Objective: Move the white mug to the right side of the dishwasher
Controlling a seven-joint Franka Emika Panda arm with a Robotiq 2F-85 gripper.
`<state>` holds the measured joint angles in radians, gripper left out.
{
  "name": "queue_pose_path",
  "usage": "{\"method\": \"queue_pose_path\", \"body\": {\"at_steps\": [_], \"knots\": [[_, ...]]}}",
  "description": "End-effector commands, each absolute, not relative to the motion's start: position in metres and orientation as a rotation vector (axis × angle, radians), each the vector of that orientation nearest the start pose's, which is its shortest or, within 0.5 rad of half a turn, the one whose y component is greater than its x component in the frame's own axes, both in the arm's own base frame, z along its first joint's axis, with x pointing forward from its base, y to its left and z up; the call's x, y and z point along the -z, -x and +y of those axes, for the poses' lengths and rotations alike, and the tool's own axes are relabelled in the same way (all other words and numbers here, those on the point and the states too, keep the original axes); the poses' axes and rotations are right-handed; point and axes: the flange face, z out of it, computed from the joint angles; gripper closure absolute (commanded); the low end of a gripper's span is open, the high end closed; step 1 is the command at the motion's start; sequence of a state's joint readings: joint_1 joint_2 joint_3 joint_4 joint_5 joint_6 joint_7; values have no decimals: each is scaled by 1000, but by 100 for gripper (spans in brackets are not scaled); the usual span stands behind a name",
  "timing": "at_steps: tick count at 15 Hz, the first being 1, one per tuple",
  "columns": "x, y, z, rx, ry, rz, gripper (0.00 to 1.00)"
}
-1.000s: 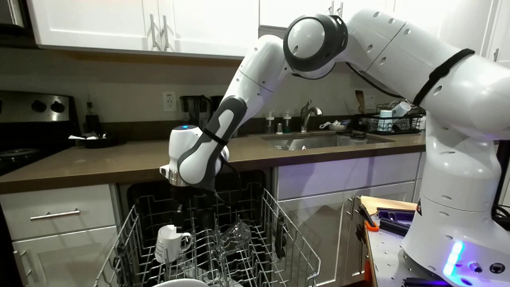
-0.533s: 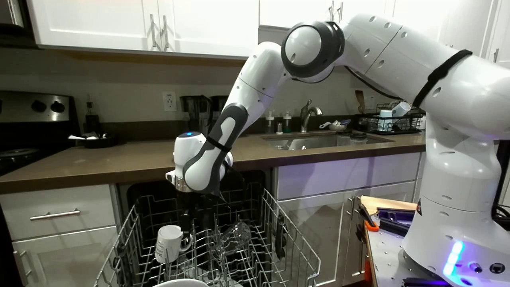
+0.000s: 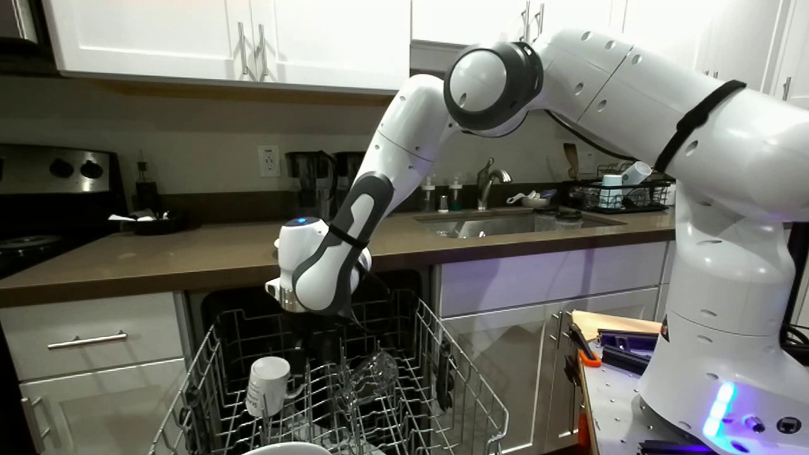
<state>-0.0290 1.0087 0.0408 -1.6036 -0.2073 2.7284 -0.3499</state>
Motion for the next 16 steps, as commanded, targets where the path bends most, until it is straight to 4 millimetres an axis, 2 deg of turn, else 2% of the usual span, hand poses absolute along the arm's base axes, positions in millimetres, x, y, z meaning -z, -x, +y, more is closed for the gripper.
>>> {"method": "queue_pose_path", "body": {"at_steps": [1, 3, 6, 7, 8, 9, 11, 14, 15, 16], "knots": [[-38, -681, 10, 206, 3083, -872, 1], [-35, -683, 10, 208, 3075, -872, 2], [-32, -687, 11, 220, 3061, -887, 15], [-31, -689, 11, 228, 3054, -900, 23], [-30, -690, 10, 235, 3048, -907, 36], [-30, -692, 9, 241, 3043, -918, 37], [-28, -694, 9, 250, 3028, -933, 56], [-26, -696, 9, 257, 3012, -956, 37], [-26, -697, 9, 259, 3009, -963, 33], [-24, -697, 10, 259, 3003, -969, 35]]}}
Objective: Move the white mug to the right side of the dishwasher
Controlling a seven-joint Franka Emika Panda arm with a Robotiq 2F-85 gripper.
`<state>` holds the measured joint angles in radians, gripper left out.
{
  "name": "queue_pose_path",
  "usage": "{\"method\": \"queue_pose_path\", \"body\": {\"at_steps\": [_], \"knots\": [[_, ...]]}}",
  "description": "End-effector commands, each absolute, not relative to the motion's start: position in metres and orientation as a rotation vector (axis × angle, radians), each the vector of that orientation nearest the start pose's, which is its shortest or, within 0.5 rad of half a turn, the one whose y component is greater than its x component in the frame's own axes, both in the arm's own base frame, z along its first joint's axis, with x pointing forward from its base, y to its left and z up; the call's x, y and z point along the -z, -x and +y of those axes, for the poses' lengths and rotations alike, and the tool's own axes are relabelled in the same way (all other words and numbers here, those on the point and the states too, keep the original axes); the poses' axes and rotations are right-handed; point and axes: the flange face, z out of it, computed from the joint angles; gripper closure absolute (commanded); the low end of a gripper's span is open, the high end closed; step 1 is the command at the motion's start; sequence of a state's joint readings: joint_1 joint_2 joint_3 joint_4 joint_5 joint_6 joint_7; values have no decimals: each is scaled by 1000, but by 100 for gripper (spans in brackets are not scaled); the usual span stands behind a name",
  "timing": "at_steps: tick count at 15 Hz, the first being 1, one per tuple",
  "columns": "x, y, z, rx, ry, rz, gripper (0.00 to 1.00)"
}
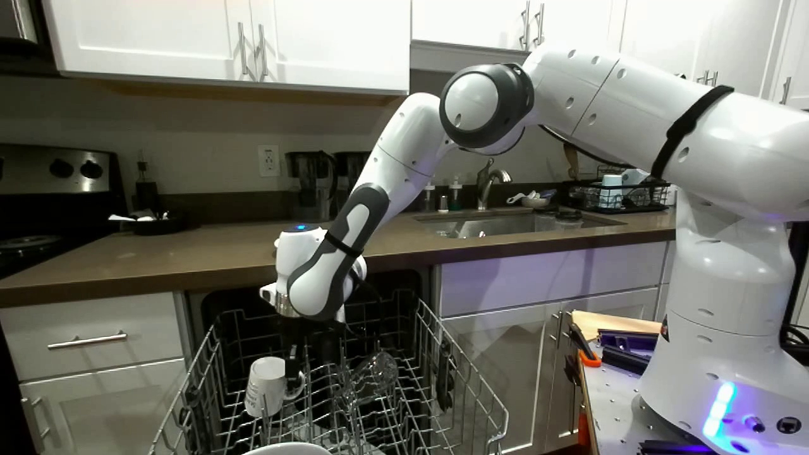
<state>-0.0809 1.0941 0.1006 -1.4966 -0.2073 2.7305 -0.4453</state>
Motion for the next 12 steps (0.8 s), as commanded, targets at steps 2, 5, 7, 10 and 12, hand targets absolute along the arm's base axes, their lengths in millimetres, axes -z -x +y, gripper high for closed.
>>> {"method": "queue_pose_path", "body": {"at_steps": [2, 5, 7, 10, 12], "knots": [[-22, -697, 11, 260, 2990, -982, 60], [-23, -698, 8, 264, 2981, -995, 76], [-25, -697, 6, 267, 2973, -1003, 89], [-27, -697, 4, 274, 2952, -1013, 100], [-30, -697, 5, 281, 2934, -1013, 96]]}}
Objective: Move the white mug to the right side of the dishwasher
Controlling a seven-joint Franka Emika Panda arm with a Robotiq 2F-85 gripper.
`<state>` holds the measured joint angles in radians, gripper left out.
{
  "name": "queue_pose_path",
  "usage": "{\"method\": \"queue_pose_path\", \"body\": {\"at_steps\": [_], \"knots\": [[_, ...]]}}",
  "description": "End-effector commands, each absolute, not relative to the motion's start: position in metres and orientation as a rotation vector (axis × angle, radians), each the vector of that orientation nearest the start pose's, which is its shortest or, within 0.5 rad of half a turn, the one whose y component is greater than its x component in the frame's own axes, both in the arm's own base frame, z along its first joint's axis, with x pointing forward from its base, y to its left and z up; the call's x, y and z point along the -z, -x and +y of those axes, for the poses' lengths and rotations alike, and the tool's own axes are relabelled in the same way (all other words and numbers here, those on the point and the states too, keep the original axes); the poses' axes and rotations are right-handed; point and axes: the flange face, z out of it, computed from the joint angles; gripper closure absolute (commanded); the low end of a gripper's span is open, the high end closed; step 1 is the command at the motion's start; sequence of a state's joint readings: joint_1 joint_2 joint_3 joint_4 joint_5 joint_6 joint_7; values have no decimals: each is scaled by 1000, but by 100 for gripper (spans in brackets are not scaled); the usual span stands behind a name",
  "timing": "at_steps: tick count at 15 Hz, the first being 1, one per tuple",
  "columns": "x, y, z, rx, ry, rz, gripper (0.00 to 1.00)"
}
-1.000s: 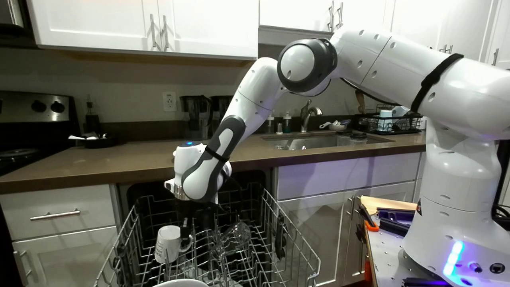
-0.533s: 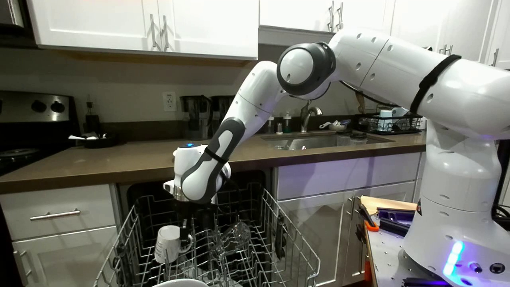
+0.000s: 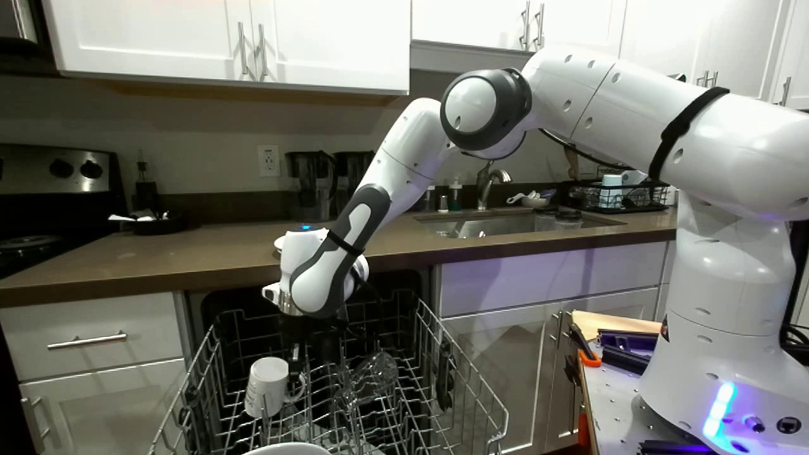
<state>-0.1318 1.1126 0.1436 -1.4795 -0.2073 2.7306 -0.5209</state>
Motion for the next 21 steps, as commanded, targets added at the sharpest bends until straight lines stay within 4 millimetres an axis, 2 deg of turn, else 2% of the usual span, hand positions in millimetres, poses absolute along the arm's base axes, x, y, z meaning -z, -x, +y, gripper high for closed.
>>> {"method": "queue_pose_path", "body": {"at_steps": [1, 11, 21], "knots": [[-33, -696, 5, 286, 2925, -1014, 96], [-60, -692, 4, 304, 2931, -1029, 96], [-100, -684, 7, 285, 2985, -1053, 96]]}}
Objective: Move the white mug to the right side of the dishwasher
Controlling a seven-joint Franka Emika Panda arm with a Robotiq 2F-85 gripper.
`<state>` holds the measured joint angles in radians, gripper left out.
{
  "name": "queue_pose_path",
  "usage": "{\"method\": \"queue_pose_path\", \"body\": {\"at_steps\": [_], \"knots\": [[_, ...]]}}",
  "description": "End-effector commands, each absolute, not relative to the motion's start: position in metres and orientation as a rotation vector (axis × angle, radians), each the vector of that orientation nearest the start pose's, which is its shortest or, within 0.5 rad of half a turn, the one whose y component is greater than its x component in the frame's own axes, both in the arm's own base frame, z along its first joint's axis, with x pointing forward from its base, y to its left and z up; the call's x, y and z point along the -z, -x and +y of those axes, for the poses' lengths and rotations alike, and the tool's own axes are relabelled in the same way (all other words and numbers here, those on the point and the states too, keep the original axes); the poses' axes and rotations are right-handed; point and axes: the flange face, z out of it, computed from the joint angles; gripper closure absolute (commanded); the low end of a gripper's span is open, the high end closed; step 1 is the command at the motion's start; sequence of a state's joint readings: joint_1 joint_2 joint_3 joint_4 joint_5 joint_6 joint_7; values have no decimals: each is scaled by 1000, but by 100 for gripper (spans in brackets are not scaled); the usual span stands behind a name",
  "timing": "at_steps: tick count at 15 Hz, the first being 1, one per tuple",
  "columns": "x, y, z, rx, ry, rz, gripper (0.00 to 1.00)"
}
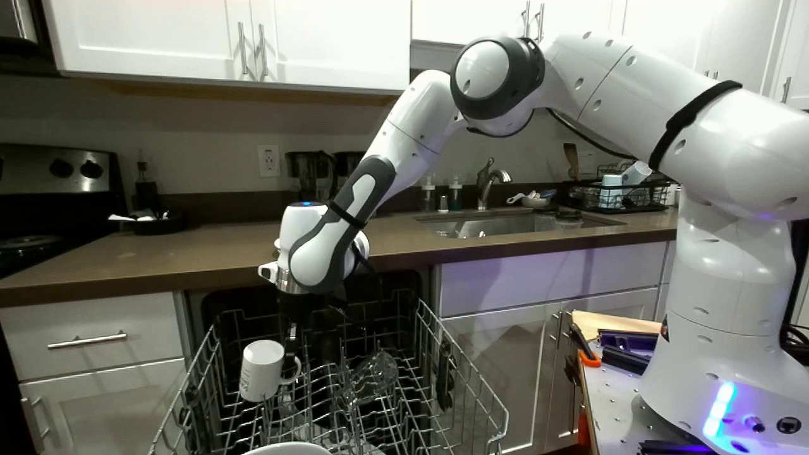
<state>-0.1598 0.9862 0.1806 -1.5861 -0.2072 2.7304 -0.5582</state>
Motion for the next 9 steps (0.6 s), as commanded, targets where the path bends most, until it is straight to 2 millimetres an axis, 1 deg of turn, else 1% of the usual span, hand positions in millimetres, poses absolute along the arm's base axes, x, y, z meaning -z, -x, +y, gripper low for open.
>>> {"method": "queue_pose_path", "body": {"at_steps": [1, 4, 9], "knots": [[-98, -682, 7, 278, 2988, -1056, 96], [-98, -677, 13, 257, 2984, -1072, 96], [-99, -674, 17, 264, 2980, -1088, 96]]}}
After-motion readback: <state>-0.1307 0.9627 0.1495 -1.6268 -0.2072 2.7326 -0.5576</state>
